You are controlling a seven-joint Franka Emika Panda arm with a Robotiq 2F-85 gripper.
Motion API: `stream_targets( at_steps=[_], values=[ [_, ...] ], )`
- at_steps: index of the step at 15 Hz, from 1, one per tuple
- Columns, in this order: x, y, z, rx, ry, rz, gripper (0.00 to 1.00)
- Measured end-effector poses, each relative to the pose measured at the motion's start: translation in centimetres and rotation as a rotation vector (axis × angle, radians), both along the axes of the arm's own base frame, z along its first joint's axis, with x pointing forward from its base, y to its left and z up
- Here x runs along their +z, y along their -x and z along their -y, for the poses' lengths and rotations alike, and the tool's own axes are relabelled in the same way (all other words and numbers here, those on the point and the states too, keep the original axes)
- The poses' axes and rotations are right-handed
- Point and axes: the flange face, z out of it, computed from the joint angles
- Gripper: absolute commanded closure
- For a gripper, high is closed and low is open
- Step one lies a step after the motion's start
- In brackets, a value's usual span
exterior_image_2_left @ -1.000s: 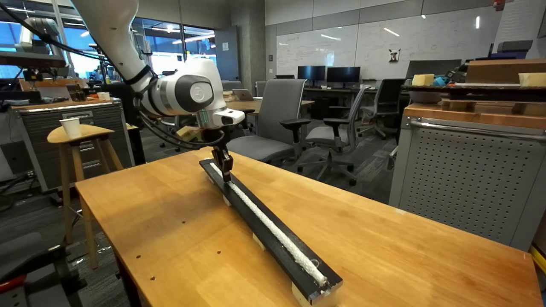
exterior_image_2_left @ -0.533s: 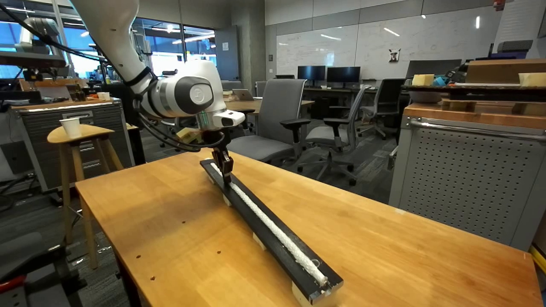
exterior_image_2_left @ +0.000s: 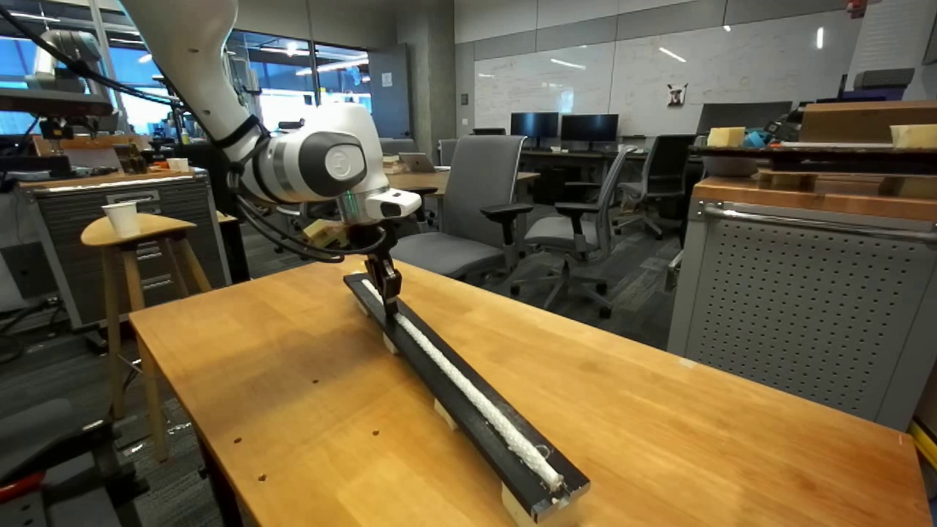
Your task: Pick up the rope and put it in between the black object.
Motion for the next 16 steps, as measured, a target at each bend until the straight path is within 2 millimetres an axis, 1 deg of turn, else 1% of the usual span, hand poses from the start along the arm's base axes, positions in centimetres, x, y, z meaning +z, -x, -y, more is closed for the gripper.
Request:
stream_targets(
  at_steps=[16],
  values=[
    [0.0,0.5,3.1,-0.043,0.012,0.024,1.0]
  ],
)
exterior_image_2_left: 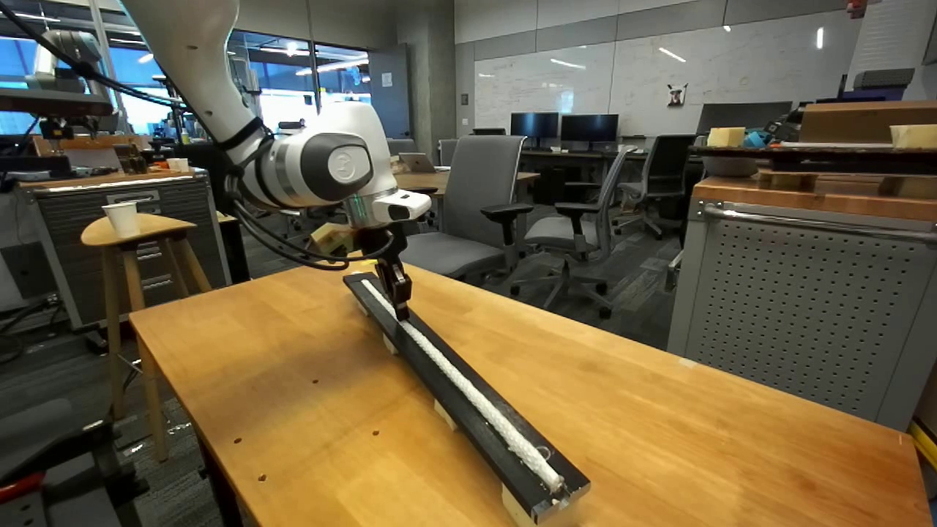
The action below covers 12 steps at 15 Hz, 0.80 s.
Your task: Pick up the rope and put it in between the black object.
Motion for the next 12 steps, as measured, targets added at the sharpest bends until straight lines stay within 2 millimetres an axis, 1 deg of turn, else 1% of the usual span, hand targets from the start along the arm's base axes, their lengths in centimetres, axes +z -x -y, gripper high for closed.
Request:
stream_targets(
  at_steps=[7,12],
  values=[
    [0.0,0.6,1.7,-0.024,0.005,0.005,1.0],
    [-0.1,0.9,2.2,-0.031,0.005,0.014,1.0]
  ],
)
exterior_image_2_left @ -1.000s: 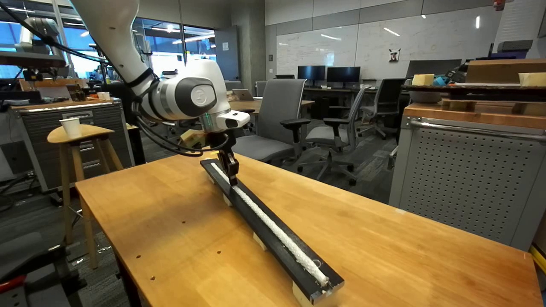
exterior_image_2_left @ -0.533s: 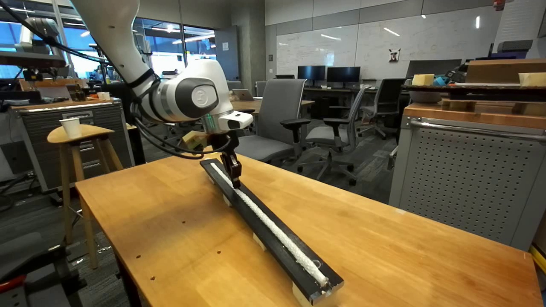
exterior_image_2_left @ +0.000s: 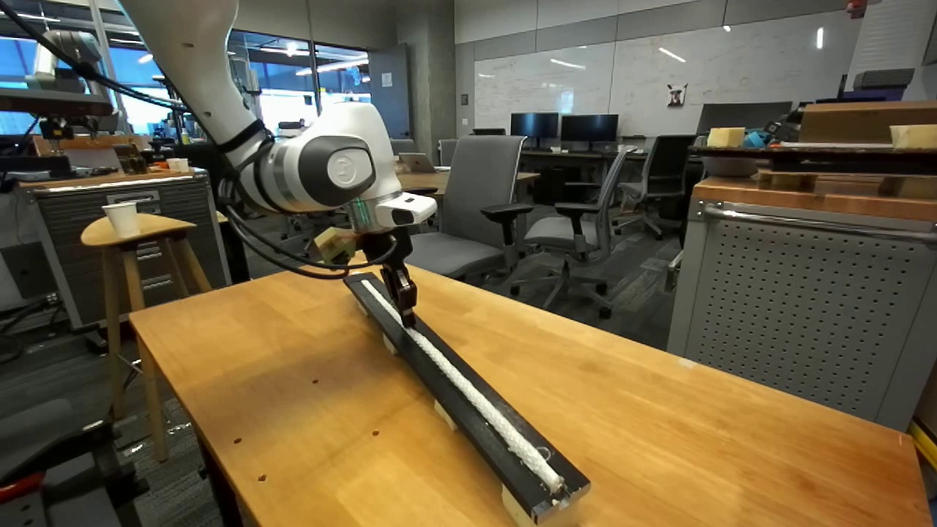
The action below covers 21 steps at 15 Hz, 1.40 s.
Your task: Pick up the rope and put it in between the black object.
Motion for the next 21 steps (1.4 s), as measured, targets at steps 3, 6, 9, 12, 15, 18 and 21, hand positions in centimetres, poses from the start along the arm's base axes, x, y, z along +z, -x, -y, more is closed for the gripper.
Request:
stream_targets(
  at_steps=[3,6,9,12,15,18,21],
  values=[
    [0.0,0.0,0.5,-0.013,-0.004,0.005,1.0],
    [-0.1,0.1,1.2,-0.029,-0.009,0.011,1.0],
    [-0.2,0.2,1.8,-0.047,-0.016,0.018,1.0],
    [-0.2,0.3,2.2,-0.067,-0.026,0.027,1.0],
    [-0.2,0.5,2.6,-0.082,-0.034,0.035,1.0],
    [-0.2,0.8,3.0,-0.1,-0.043,0.041,1.0],
    [-0.2,1.2,3.5,-0.118,-0.052,0.052,1.0]
  ],
)
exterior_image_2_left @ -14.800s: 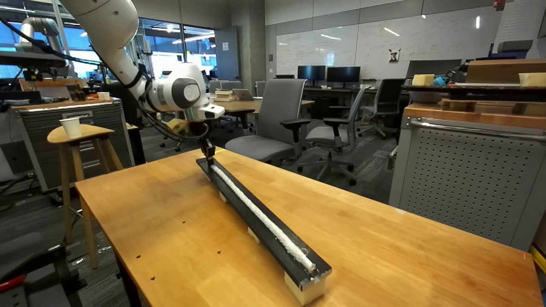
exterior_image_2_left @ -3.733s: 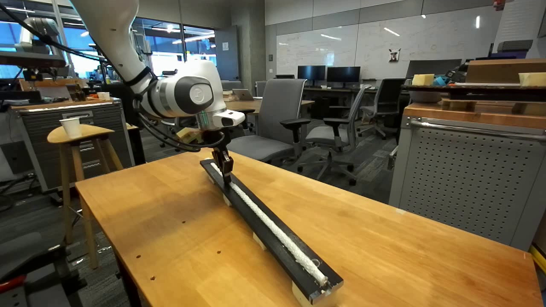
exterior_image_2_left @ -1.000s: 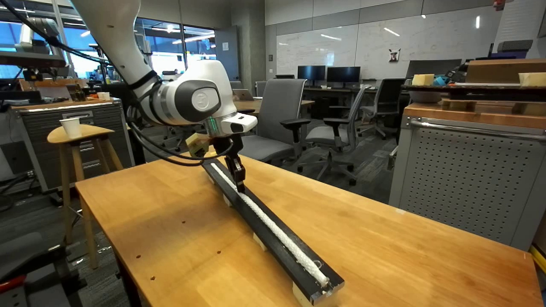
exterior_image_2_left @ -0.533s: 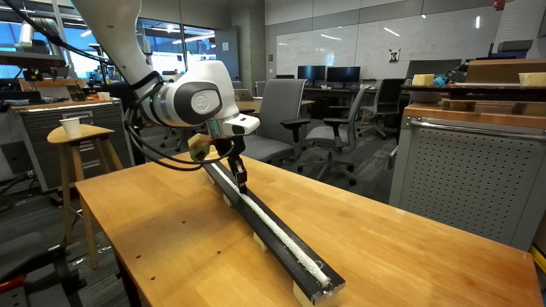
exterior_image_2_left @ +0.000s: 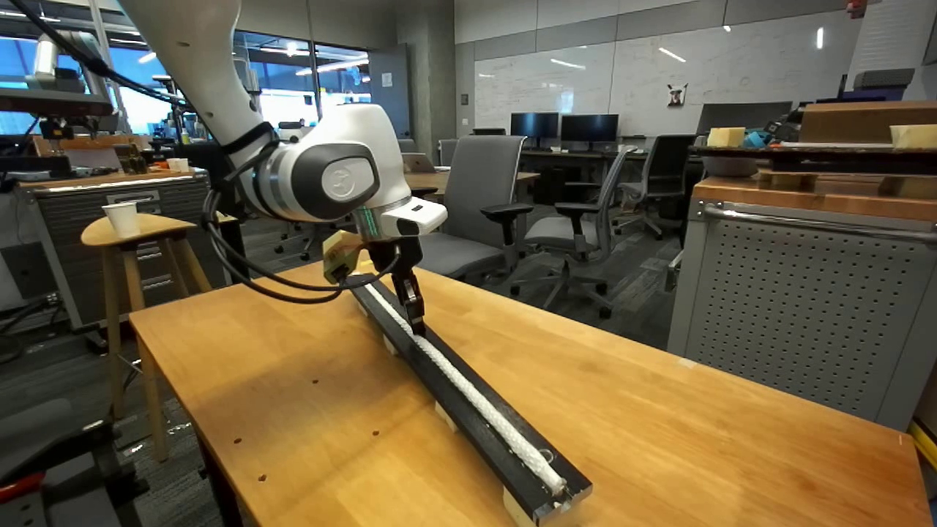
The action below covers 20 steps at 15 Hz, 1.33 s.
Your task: Pick up the rope and put it in between the black object.
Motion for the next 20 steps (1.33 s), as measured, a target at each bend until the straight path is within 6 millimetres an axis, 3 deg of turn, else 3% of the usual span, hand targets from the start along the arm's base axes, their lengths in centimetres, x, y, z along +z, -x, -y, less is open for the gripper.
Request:
stream_targets(
  at_steps=[10,20],
  values=[
    [0.6,0.2,2.0,-0.035,0.008,0.02,1.0],
    [2.9,-0.2,-1.2,0.019,-0.001,0.038,1.0]
  ],
)
